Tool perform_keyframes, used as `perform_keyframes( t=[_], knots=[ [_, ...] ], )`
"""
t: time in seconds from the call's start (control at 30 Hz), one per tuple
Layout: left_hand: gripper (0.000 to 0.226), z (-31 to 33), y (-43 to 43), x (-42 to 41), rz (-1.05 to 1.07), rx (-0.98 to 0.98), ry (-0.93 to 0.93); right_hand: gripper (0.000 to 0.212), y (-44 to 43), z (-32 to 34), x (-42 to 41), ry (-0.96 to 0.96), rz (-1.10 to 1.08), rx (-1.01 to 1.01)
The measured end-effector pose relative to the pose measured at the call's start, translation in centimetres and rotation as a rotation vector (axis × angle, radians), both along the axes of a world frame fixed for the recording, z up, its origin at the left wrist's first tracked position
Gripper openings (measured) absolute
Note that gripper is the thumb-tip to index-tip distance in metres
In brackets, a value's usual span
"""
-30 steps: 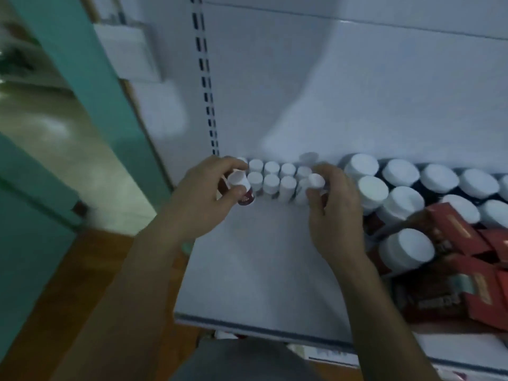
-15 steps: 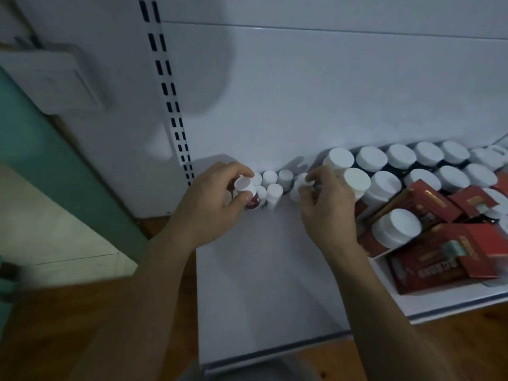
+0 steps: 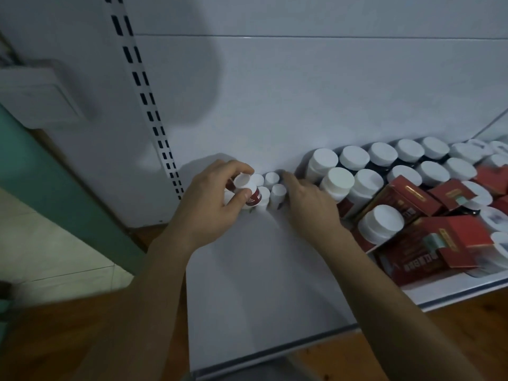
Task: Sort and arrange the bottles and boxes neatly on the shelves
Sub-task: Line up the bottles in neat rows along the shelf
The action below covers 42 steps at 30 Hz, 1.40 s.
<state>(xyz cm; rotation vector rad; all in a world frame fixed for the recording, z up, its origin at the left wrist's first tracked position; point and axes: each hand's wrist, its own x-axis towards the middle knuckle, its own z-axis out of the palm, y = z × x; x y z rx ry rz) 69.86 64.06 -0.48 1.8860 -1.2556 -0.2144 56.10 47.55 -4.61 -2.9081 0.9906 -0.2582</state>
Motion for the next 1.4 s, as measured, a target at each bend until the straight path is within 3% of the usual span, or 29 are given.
perform_keyframes(
  t=[0.07, 0.13, 0.3, 0.53, 0.8, 1.13, 1.27, 1.4],
  knots=[
    [0.029, 0.2, -0.4, -0.3, 0.0, -0.008, -0.005, 0.045, -0.1, -0.4, 0.0, 0.027, -0.038, -0.025],
    [0.029, 0.3, -0.6, -0.5, -0.001, -0.011, -0.007, 0.038, -0.1, -0.7, -0.3, -0.061, -0.069, 0.011],
    [0.029, 0.3, -0.9, -0.6, 0.007, -0.007, -0.011, 0.072, 0.7, -1.8, -0.8, -0.187, -0.055, 0.117],
    [0.029, 0.3, -1.3, -0.7, 0.002, -0.01, -0.014, 0.051, 0.4, -2.6, -0.8, -0.373, -0.121, 0.148],
    [0.03, 0.4, -2.1, -1.1, -0.024, 0.011, -0.023, 0.071, 0.2, -2.4, -1.0, -0.578, 0.029, 0.296],
    [0.033, 1.7, -6.0, -3.6, -0.136, -0.005, 0.057, 0.037, 1.8, -0.6, -3.2, -0.824, 0.046, 0.28],
    [0.034, 0.9, -6.0, -2.7, -0.091, 0.04, -0.009, 0.037, 2.1, -1.4, -3.4, -0.765, -0.082, 0.246],
    [0.032, 0.1, -6.0, -1.3, -0.107, 0.271, -0.166, 0.042, 3.1, -2.4, -3.4, -0.675, -0.201, 0.211]
  ],
)
